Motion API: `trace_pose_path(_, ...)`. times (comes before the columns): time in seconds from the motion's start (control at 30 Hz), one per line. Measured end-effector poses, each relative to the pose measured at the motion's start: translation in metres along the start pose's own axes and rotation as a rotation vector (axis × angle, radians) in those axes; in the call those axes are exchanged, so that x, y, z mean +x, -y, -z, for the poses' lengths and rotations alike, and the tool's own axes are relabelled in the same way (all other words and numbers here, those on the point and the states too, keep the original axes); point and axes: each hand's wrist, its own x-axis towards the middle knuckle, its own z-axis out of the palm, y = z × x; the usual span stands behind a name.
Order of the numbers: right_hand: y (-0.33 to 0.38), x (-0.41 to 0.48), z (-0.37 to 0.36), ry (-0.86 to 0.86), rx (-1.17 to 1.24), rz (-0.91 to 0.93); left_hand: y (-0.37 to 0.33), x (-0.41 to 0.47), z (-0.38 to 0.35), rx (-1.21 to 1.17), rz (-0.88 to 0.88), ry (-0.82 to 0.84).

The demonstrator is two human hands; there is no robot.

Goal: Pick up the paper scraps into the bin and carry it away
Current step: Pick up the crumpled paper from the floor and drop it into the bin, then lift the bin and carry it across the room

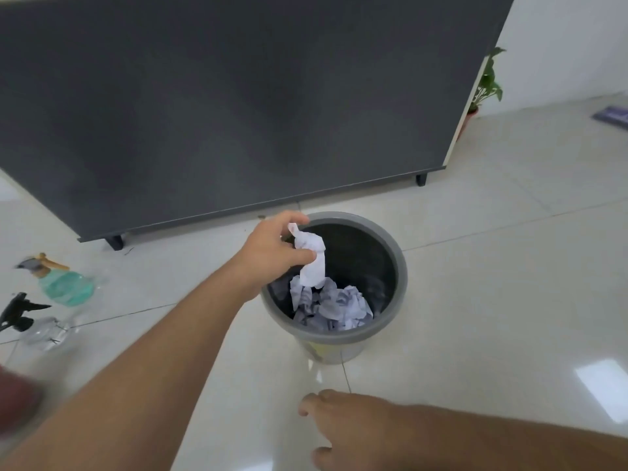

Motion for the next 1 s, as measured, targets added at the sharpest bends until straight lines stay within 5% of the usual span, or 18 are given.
trace_pose_path(0.17,-0.012,-0.021,0.021,0.037,0.081,0.030,0.021,-0.005,0.017,0.102,0.037,-0.186)
trace_pose_path(0.3,-0.063,-0.048,0.049,0.168,0.139,-0.160,0.051,-0.014,0.032,0.098,0.206,-0.236)
trace_pose_path(0.4,-0.118,-0.058,0.075,-0.039,0.189,-0.355,0.069,-0.018,0.033,0.111,0.291,-0.204)
trace_pose_path(0.6,-0.169,-0.040,0.121,-0.866,0.737,-0.488,0.075,-0.010,0.014,-0.031,0.329,-0.219)
trace_pose_path(1.0,-0.133,0.034,0.097,-0.867,0.780,-0.412,0.089,0.000,-0.023,0.110,0.255,-0.280)
